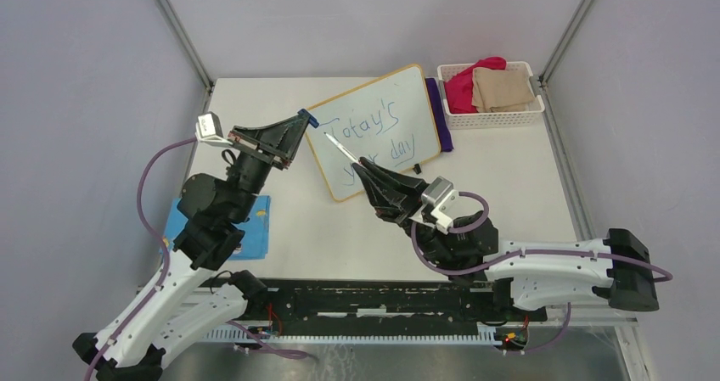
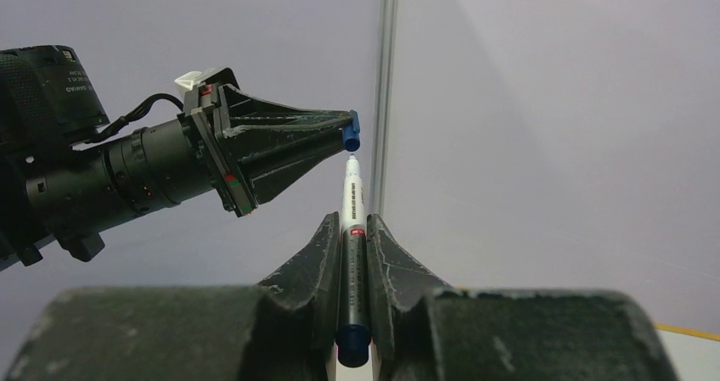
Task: Write a sentence on the whiteboard
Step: Close the whiteboard marker at the center of the board.
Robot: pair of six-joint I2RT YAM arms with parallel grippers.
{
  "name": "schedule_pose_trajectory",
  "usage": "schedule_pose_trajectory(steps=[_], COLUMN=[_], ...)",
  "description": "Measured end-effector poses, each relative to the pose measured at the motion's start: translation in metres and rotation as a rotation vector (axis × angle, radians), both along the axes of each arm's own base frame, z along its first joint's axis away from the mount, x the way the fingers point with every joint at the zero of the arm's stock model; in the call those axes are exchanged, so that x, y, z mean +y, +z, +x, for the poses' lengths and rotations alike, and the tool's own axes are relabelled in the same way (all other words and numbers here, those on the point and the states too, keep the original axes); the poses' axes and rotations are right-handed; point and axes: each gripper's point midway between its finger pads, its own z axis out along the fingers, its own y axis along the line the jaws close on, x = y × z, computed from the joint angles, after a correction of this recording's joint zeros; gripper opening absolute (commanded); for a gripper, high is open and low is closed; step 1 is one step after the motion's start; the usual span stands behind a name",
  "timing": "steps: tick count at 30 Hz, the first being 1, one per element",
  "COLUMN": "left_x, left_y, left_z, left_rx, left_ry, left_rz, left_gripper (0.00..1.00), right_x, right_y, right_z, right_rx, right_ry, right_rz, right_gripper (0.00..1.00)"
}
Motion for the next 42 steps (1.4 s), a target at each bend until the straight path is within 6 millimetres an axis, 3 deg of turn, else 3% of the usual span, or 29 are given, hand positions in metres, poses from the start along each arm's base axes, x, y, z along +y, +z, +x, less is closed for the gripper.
schedule_pose_trajectory(steps=[25, 42], left_x=[-0.008, -0.007], left_y=[-0.008, -0.001], left_z=[-0.008, -0.013], left_rx=[-0.008, -0.039], left_ry=[-0.057, -0.072], left_rz=[0.023, 0.009], left_gripper=[0.02, 0.02], right_x=[0.011, 0.012], right_y=[-0.001, 0.002], right_z=[0.000, 0.002], right_rx=[0.022, 0.024], right_ry=[0.024, 0.015], right_rz=[0.000, 0.013], right_gripper=[0.00, 0.00])
